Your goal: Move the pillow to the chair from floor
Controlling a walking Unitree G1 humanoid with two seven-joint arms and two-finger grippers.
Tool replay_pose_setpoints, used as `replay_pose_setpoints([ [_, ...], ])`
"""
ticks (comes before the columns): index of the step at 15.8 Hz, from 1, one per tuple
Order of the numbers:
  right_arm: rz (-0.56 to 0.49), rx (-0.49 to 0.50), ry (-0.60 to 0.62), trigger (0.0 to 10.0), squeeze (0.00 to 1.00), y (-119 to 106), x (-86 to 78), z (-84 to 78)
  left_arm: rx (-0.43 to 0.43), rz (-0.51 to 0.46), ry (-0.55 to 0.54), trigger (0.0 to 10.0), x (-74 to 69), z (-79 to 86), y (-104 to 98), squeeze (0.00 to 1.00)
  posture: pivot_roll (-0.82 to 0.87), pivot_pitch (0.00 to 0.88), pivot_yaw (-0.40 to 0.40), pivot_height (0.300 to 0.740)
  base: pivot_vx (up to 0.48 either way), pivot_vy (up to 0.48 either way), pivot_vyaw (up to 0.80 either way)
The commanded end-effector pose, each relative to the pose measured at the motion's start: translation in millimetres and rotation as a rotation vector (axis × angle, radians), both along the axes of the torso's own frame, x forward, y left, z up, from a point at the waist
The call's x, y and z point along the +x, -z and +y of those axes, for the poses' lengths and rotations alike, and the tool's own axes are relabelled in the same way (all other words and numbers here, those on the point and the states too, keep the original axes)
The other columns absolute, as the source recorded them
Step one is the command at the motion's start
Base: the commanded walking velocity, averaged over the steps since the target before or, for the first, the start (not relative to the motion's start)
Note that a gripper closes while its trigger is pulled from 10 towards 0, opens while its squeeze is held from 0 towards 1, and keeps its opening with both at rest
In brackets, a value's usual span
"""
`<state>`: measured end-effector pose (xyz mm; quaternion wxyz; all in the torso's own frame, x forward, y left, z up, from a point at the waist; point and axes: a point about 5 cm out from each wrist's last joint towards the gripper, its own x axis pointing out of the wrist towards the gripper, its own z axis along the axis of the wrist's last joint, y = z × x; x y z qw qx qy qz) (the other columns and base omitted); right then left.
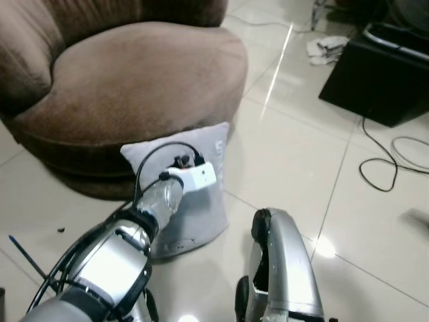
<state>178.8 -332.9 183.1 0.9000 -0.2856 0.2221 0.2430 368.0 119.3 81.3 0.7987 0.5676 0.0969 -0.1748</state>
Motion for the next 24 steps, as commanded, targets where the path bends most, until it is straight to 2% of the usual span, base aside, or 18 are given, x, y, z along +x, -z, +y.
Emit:
replay_pose_setpoints([
  [1, 0.040, -0.006, -0.010, 10.0, 0.00, 8, -3.7, 0.9, -0.021, -0.051, -0.039, 10.0, 7.4, 4.4, -12, 0.00, -0.45, 0.119, -0.072, 0.383, 0.000, 0.000, 0.00],
  [4, 0.091, 0.031, -0.008, 10.0, 0.00, 23, -10.4, 4.4, -0.065, -0.120, -0.085, 10.0, 15.4, 17.6, -28, 0.00, -0.44, 0.115, -0.072, 0.383, 0.000, 0.000, 0.00],
  [9, 0.138, 0.054, 0.009, 10.0, 0.00, 41, -21.6, 7.3, -0.051, -0.176, -0.106, 10.0, 24.0, 31.3, -48, 0.00, -0.44, 0.107, -0.075, 0.383, 0.000, 0.000, 0.00],
  [13, 0.158, 0.062, 0.022, 10.0, 0.00, 45, -28.6, 8.6, -0.063, -0.179, -0.111, 10.0, 26.3, 30.5, -52, 0.00, -0.46, 0.107, -0.075, 0.383, 0.000, 0.000, 0.00],
  [16, 0.178, 0.072, 0.026, 10.0, 0.00, 52, -36.1, 14.2, -0.029, -0.189, -0.090, 10.0, 25.1, 21.4, -49, 0.00, -0.47, 0.121, -0.076, 0.383, 0.000, 0.000, 0.00],
  [17, 0.183, 0.076, 0.021, 10.0, 0.00, 54, -37.4, 16.5, -0.007, -0.196, -0.077, 10.0, 24.8, 19.3, -48, 0.40, -0.47, 0.121, -0.076, 0.383, 0.000, 0.000, 0.00],
  [18, 0.186, 0.078, 0.021, 10.0, 0.00, 55, -38.3, 17.7, 0.003, -0.195, -0.071, 10.0, 24.4, 17.9, -47, 1.00, -0.47, 0.121, -0.076, 0.383, 0.000, 0.000, 0.00],
  [20, 0.199, 0.078, 0.024, 10.0, 0.00, 57, -42.0, 17.5, -0.016, -0.145, -0.062, 10.0, 22.7, 14.6, -42, 1.00, -0.47, 0.128, -0.077, 0.383, 0.000, 0.000, 0.00],
  [24, 0.223, 0.073, 0.029, 10.0, 0.00, 63, -49.2, 19.3, 0.003, -0.139, -0.046, 10.0, 21.3, 10.8, -39, 1.00, -0.47, 0.132, -0.078, 0.383, 0.000, 0.000, 0.00],
])
